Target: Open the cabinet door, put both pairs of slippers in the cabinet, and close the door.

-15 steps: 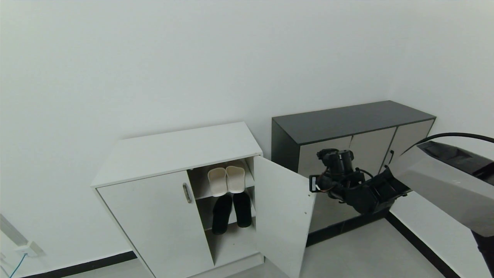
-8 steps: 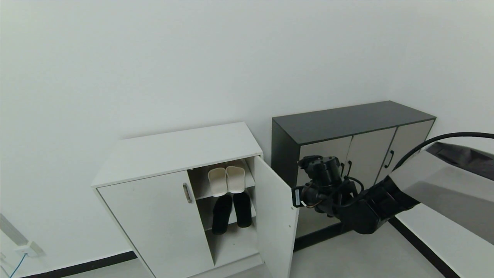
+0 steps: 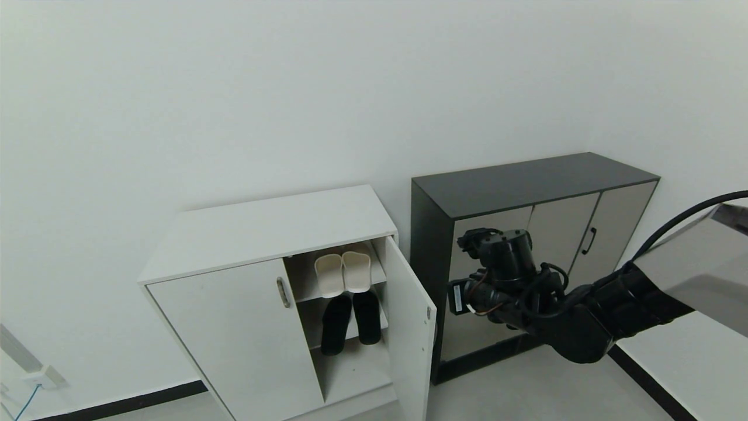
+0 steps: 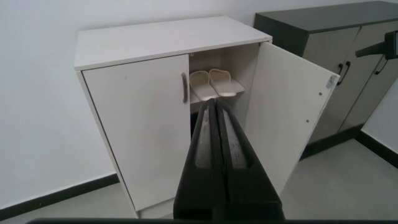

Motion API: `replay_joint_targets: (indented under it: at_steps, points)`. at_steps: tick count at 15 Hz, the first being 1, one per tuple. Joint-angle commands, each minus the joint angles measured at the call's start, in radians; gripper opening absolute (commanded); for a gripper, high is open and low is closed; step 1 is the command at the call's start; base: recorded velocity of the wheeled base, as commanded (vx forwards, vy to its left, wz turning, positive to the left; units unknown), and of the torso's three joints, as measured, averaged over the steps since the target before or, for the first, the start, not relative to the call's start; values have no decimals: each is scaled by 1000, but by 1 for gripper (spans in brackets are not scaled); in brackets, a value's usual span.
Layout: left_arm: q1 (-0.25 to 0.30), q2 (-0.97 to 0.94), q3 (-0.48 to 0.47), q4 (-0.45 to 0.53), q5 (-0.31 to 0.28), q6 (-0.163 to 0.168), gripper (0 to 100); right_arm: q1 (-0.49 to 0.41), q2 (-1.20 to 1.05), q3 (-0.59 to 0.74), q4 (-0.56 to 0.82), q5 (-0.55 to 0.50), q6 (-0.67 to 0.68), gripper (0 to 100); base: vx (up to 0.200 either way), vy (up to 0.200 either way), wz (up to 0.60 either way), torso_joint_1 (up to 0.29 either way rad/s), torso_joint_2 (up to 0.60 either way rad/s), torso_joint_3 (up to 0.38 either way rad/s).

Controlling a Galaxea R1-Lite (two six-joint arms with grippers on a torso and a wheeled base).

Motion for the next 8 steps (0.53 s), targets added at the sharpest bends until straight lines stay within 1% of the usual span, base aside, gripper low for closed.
replay_joint_targets:
  at_steps: [1, 3, 6, 8]
  points:
    - [0, 0, 0, 0, 0, -1, 0, 3, -13, 2, -1, 0, 0, 0, 0, 0, 0, 0, 0, 0]
    - [2, 0, 0, -1, 0, -1, 0, 1, 32, -6, -5, 3, 2, 0, 0, 0, 0, 0, 0, 0]
    - [0, 0, 0, 0, 0, -1, 0, -5, 159, -21, -133, 0, -3, 0, 0, 0, 0, 0, 0, 0]
    - [0, 0, 0, 0, 0, -1, 0, -7, 187, -21, -151, 1, -15, 0, 0, 0, 0, 0, 0, 0]
